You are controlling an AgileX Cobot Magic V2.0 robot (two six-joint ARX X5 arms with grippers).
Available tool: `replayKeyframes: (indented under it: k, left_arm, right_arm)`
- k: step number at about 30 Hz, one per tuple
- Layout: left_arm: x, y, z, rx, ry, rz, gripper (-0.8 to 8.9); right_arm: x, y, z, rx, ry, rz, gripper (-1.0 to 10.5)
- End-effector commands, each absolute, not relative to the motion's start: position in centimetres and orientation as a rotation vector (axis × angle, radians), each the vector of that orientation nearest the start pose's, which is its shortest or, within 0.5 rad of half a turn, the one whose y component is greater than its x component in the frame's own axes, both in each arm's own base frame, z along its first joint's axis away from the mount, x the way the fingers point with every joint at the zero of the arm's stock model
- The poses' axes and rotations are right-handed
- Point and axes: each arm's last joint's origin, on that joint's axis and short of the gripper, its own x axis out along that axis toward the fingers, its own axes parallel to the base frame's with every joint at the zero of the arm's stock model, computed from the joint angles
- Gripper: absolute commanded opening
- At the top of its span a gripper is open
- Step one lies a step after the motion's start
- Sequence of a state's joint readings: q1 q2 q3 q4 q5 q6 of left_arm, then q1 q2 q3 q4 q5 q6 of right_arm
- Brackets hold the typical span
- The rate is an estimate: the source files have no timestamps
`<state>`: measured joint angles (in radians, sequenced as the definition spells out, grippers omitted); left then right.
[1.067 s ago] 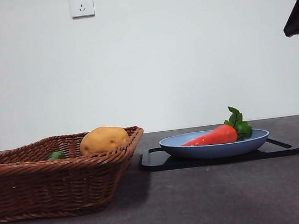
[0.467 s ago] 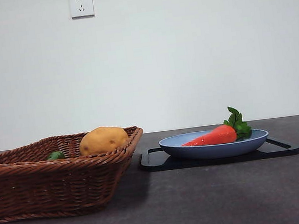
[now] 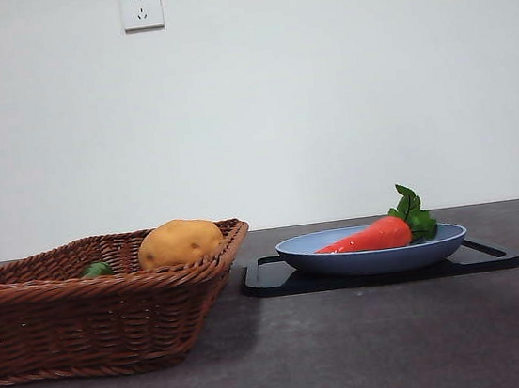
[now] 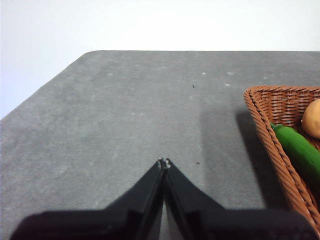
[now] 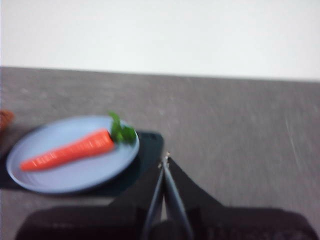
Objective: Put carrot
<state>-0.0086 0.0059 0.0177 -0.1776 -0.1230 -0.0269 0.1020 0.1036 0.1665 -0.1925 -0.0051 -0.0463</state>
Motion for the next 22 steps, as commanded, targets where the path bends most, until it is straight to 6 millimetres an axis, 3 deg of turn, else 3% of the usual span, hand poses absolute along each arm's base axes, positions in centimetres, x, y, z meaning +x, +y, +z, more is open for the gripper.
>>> replayKeyframes:
  k: [1,8,22]
  left_arm:
    - [9.6,0.3,15.0,-0.022,0.158,0.123,0.08]
    - [9.6,0.3,15.0,-0.022,0.158,0.123,0.08]
    - [9.6,0.3,15.0,-0.023,0.157,0.123,0.08]
  right_arm:
    - [9.5,1.0,17.5,-0.016,0.159,0.108,0.0]
    - [9.6,1.0,14.8,0.007,0.196,0.123,0.0]
    - [9.6,1.0,14.9,0.011,0.172,0.116,0.0]
